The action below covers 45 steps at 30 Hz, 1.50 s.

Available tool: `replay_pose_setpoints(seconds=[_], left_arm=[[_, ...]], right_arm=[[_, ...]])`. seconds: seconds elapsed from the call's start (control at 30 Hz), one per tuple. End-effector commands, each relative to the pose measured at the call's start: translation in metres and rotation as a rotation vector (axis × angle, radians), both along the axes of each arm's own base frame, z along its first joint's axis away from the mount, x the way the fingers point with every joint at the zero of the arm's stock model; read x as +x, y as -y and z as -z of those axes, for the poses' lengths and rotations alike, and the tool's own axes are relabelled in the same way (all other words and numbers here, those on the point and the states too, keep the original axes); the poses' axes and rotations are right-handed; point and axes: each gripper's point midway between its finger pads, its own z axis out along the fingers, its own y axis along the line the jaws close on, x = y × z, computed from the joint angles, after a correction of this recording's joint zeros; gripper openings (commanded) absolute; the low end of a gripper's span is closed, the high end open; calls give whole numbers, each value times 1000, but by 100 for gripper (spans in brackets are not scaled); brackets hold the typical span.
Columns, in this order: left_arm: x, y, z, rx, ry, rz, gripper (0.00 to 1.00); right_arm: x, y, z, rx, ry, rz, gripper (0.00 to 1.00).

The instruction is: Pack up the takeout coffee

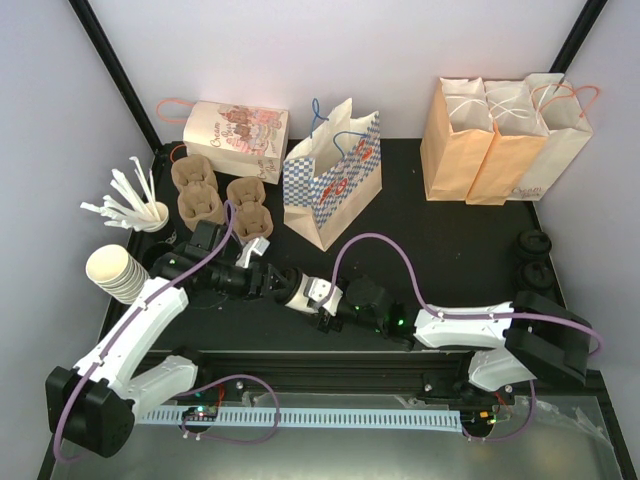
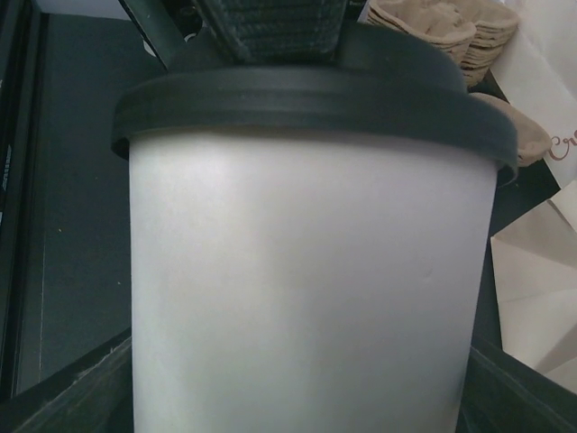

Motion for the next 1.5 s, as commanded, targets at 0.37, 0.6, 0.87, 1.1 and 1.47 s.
replay_pose_setpoints(seconds=[0.37, 0.6, 0.87, 1.1, 1.47], left_arm=[[13, 2, 5, 47, 42, 2, 66], [22, -3, 1, 120, 108, 3, 67], [35, 7, -4, 265, 246, 47, 64], [42, 30, -3, 472, 382, 130, 64], [36, 76, 28, 724, 444, 287, 65]], right_arm=[[4, -12, -22, 60, 29, -8, 96], [1, -4, -17, 67, -6, 9, 100], [2, 33, -11, 126, -245, 116, 100], [13, 91, -16, 266, -629, 189, 100], [38, 158, -15, 376, -956, 519, 100]])
